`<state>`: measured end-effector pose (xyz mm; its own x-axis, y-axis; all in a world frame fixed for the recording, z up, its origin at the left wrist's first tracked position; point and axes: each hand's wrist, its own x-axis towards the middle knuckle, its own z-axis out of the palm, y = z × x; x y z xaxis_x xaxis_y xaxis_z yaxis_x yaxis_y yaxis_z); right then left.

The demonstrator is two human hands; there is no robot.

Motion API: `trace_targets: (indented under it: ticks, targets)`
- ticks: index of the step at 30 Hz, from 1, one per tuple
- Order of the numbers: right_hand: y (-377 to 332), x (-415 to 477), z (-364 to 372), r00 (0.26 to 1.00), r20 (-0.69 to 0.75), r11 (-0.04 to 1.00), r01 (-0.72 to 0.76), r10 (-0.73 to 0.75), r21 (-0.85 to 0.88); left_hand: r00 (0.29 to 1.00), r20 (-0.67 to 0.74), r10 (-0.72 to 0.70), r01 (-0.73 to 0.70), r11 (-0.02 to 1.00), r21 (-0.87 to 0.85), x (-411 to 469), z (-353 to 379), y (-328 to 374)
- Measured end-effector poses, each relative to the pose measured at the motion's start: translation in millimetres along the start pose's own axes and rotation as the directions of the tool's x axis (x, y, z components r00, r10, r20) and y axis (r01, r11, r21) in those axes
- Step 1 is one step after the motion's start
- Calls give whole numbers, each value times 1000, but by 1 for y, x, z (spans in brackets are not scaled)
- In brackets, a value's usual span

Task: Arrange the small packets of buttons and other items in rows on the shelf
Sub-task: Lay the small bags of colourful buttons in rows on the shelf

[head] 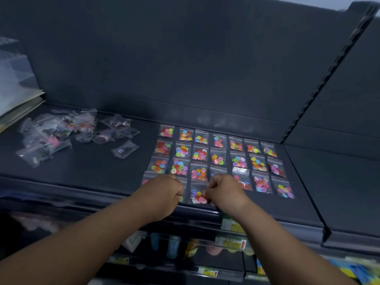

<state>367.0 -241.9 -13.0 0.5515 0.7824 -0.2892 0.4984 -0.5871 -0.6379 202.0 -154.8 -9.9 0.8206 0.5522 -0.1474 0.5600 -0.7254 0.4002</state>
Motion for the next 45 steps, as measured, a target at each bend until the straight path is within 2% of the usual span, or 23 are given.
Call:
trace_targets:
  ticks: [6, 10, 12, 14, 17, 23, 25, 27, 31, 36, 41, 45]
  targets:
    - [-4, -4, -2, 998, -25, 990, 51, -55, -135, 1000, -29, 8, -7, 1000, 15, -1, 3, 0]
    - [-5, -10, -4, 970, -114, 971, 197, -213, -136, 996, -85, 5, -6, 1000, -1, -2, 4, 0]
    - [-6, -9, -2, 950, -47, 949, 303, -308, -89, 994, -110, 0, -1, 1000, -4, -1, 4, -1]
    - [-4, -7, 1, 927, 78, 921, 374, -367, -108, 992, -127, 5, -4, 1000, 2, 0, 4, -2]
    - [1, -1, 5, 911, 186, 908, 396, -369, -139, 989, -144, 12, -11, 1000, 5, 1, 4, -4]
    - [-6, 3, 1, 920, 184, 931, 361, -346, -52, 984, -180, -16, 12, 1000, -22, -3, 0, -11]
    - [-20, 4, 0, 916, 137, 921, 387, -378, -44, 978, -205, -34, 31, 999, -17, -6, -8, -17]
    - [-38, 7, 4, 886, 88, 880, 462, -455, -106, 968, -244, -56, 58, 998, -2, -12, -19, -27]
    - [-82, 14, 29, 796, 98, 748, 596, -597, -291, 947, -297, -126, 139, 990, 24, -27, -44, -64]
    - [-141, 34, 72, 713, 150, 625, 680, -685, -382, 914, -356, -193, 221, 974, 39, -39, -80, -130]
    - [-202, 61, 123, 715, 193, 609, 682, -672, -405, 889, -380, -253, 296, 953, 57, -47, -109, -203]
    - [-242, 78, 157, 705, 212, 609, 698, -676, -378, 842, -423, -334, 394, 917, 61, -51, -124, -258]
